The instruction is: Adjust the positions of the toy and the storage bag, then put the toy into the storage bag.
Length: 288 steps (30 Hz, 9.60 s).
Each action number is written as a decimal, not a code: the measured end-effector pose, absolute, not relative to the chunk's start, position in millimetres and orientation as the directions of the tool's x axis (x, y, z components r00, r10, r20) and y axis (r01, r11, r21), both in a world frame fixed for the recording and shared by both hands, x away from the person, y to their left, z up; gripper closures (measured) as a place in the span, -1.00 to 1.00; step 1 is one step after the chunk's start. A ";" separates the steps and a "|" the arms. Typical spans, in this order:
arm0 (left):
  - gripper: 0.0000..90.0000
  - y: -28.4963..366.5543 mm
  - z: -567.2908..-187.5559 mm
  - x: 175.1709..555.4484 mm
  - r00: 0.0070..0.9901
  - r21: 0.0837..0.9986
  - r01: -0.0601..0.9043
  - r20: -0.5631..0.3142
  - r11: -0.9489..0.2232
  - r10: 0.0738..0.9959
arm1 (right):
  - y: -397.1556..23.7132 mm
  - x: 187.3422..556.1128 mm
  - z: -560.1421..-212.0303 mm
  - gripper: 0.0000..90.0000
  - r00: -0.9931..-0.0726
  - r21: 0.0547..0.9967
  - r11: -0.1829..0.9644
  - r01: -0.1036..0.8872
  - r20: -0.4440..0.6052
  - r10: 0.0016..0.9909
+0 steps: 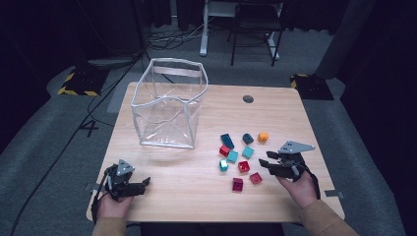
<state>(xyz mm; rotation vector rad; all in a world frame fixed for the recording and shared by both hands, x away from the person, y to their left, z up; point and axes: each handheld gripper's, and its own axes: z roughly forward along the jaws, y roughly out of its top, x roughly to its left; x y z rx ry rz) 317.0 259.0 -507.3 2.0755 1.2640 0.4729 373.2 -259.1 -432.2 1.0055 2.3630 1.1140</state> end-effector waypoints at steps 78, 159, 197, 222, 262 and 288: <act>-0.58 253.4 -498.1 312.7 0.464 0.724 0.612 -0.004 -0.317 0.886 | -66.1 420.0 -424.2 0.94 -0.855 0.682 0.632 0.368 -0.018 0.518; -0.33 182.6 -462.0 288.5 0.802 0.756 0.418 -0.046 -0.505 0.596 | -327.2 289.8 -408.7 0.16 -0.663 0.806 0.353 0.475 0.064 0.746; -0.41 226.0 -506.6 309.9 0.658 0.704 0.543 -0.018 -0.458 0.753 | -317.7 476.4 -427.6 0.06 -0.562 0.761 0.315 0.567 0.078 0.823; -0.58 225.1 -506.9 316.9 0.665 0.693 0.549 -0.024 -0.466 0.747 | -310.3 510.0 -467.6 0.13 -0.468 0.696 0.315 0.646 0.035 0.883; -0.63 228.3 -506.9 326.1 0.649 0.691 0.560 -0.024 -0.457 0.760 | -320.8 432.9 -353.8 0.30 -0.560 0.829 0.244 0.503 0.097 0.823; -0.63 230.5 -507.0 325.8 0.657 0.692 0.554 -0.022 -0.463 0.754 | -283.4 402.5 -277.0 0.30 -0.685 0.873 0.253 0.416 0.118 0.718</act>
